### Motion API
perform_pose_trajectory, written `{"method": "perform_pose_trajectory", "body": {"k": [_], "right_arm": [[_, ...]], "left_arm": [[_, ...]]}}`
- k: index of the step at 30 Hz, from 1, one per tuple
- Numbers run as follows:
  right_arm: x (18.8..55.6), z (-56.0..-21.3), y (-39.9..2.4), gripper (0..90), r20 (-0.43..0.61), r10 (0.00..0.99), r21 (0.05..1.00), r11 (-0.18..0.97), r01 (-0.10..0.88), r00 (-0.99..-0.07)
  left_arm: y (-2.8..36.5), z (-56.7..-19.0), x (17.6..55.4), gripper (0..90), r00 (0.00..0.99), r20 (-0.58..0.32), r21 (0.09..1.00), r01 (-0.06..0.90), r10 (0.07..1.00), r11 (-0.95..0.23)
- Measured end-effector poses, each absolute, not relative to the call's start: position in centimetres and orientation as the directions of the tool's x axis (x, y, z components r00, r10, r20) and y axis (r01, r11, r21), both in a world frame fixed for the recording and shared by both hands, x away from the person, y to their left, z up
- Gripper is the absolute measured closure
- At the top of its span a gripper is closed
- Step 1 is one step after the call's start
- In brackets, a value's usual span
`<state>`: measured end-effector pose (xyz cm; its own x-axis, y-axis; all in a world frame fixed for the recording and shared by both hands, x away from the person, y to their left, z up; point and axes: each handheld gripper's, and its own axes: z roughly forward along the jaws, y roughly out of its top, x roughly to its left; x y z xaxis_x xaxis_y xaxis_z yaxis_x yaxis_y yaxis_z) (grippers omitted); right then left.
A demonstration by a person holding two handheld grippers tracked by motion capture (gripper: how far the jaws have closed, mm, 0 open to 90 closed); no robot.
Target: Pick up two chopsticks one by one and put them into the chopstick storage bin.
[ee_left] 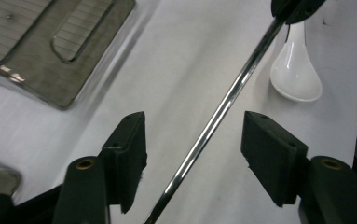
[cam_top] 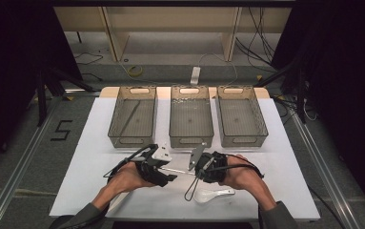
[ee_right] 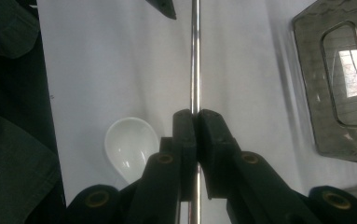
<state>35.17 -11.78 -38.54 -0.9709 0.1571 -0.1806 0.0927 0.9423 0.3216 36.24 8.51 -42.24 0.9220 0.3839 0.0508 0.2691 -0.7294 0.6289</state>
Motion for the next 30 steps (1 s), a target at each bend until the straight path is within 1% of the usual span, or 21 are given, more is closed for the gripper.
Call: {"method": "perform_pose_trajectory", "body": {"k": [3,7,9,17,20,23,24,25,27,28,29,30], "right_arm": [[35.1,-38.5,-11.7,85.8,-0.174,0.150,0.324,0.942,0.087,-0.973],[34.9,-38.4,-11.7,85.7,-0.170,0.128,0.317,0.946,0.069,-0.977],[34.8,-38.4,-11.7,85.7,-0.170,0.135,0.327,0.942,0.073,-0.976],[34.8,-38.7,-11.6,85.7,-0.162,0.106,0.316,0.947,0.051,-0.981],[34.7,-38.7,-11.6,85.6,-0.163,0.084,0.311,0.950,0.030,-0.983],[34.7,-38.8,-11.7,85.2,-0.156,0.063,0.308,0.951,0.013,-0.986],[34.7,-38.9,-11.7,84.8,-0.150,0.059,0.310,0.951,0.009,-0.987],[34.8,-38.9,-11.8,84.0,-0.146,0.065,0.313,0.950,0.016,-0.987],[35.0,-39.0,-12.0,81.3,-0.146,0.074,0.324,0.946,0.023,-0.987],[35.0,-39.0,-12.0,81.3,-0.146,0.074,0.324,0.946,0.023,-0.987],[35.3,-38.8,-12.3,78.7,-0.147,0.113,0.337,0.940,0.058,-0.983],[35.5,-38.7,-12.5,74.7,-0.140,0.125,0.355,0.932,0.068,-0.982]], "left_arm": [[8.3,-42.3,36.1,47.7,0.929,0.055,0.622,0.254,0.365,-0.741],[8.2,-42.5,36.1,50.4,0.934,0.054,0.613,0.247,0.352,-0.750],[8.1,-42.5,36.0,51.8,0.938,0.056,0.609,0.240,0.343,-0.756],[7.7,-42.6,35.6,72.1,0.947,0.071,0.581,0.215,0.312,-0.785],[7.8,-42.7,35.6,74.4,0.959,0.042,0.567,0.208,0.281,-0.797],[7.7,-42.8,35.5,77.0,0.965,0.034,0.554,0.199,0.261,-0.808],[7.7,-42.8,35.5,78.0,0.967,0.028,0.550,0.197,0.254,-0.811],[7.6,-42.9,35.3,79.2,0.974,0.014,0.542,0.181,0.225,-0.820],[7.6,-42.9,35.2,82.3,0.978,0.009,0.542,0.172,0.211,-0.823],[7.5,-43.0,35.1,82.3,0.980,-0.002,0.544,0.168,0.199,-0.822],[7.5,-43.0,35.0,84.9,0.982,-0.008,0.547,0.164,0.190,-0.821],[7.5,-43.0,35.1,85.1,0.978,-0.002,0.539,0.178,0.209,-0.824]]}}
